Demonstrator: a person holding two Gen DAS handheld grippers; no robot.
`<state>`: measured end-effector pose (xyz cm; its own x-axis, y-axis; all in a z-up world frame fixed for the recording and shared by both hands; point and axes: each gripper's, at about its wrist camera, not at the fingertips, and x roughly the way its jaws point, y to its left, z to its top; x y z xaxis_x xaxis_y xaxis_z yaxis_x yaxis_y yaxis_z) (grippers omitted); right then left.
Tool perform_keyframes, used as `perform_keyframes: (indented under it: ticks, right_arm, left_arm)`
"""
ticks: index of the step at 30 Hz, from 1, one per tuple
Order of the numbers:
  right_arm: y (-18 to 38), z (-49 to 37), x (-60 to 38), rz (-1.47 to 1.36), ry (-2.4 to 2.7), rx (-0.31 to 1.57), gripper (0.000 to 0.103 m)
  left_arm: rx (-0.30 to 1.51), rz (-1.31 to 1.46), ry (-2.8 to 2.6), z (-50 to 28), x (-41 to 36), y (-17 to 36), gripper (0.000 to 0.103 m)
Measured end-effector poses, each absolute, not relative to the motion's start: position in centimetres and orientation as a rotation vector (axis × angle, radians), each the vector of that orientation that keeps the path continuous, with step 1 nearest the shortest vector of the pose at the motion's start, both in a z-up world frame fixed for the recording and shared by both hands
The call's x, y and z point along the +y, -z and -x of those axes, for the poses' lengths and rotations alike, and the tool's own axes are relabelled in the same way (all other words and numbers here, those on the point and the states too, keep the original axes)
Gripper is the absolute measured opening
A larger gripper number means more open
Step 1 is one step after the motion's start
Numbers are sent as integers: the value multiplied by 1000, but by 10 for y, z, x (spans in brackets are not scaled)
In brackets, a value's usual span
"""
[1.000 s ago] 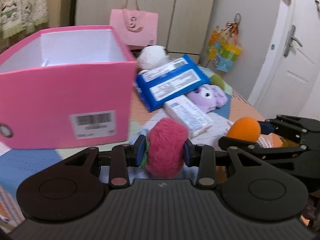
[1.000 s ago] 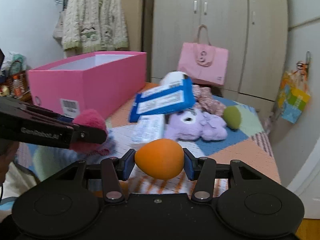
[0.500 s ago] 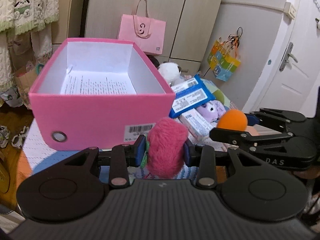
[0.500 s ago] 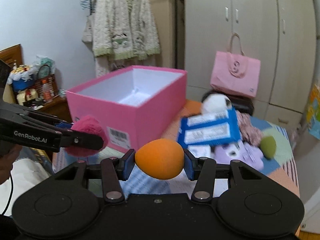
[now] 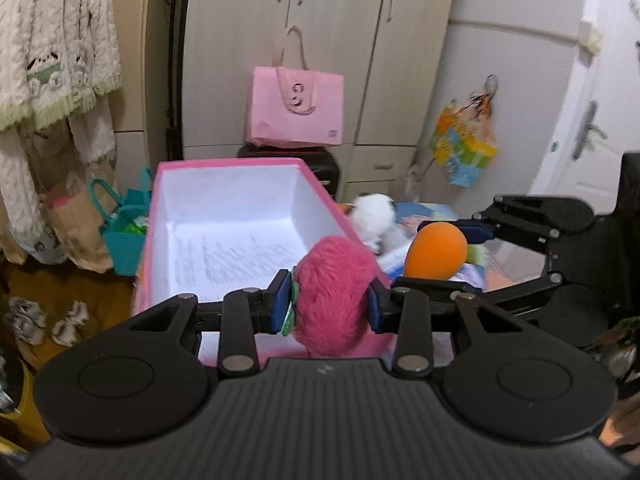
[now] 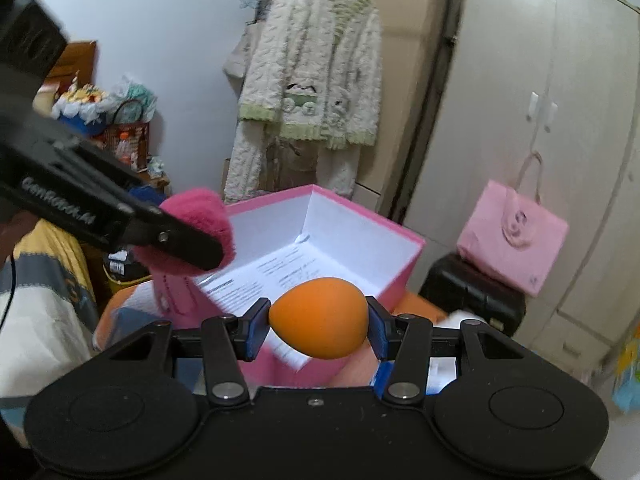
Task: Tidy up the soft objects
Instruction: 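Carry the pink pompom and orange sponge with both tools over the pink box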
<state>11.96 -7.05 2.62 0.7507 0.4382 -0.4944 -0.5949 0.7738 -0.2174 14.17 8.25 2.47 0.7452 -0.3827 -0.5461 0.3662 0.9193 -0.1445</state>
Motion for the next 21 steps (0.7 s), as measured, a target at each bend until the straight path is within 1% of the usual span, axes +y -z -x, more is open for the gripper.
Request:
perform_keyframes:
  ticks: [3,6,11,14,17,21]
  right_arm:
    - [-32,-152,-61,420,-652,430,55]
    - [-31,-188,-48,499,-692,357,55]
    - [-11,-255,-21,622,-742,439,55]
    - [3,-289,-4,678,-779,509,55]
    - [15,-306,9,767,-754,494,55]
    - [26,-330,18,838,-790,583,55]
  left_arm:
    - [633,36,404,-181,86,-26,37]
    - [670,73,393,-220,92,-20,37]
    - [705,54,361,-275,95,-14,37]
    - [790,94,371,-313,98,-3,37]
    - [879,102,397,-342,100,14,36]
    - [909,81,390,-366,102,26,36]
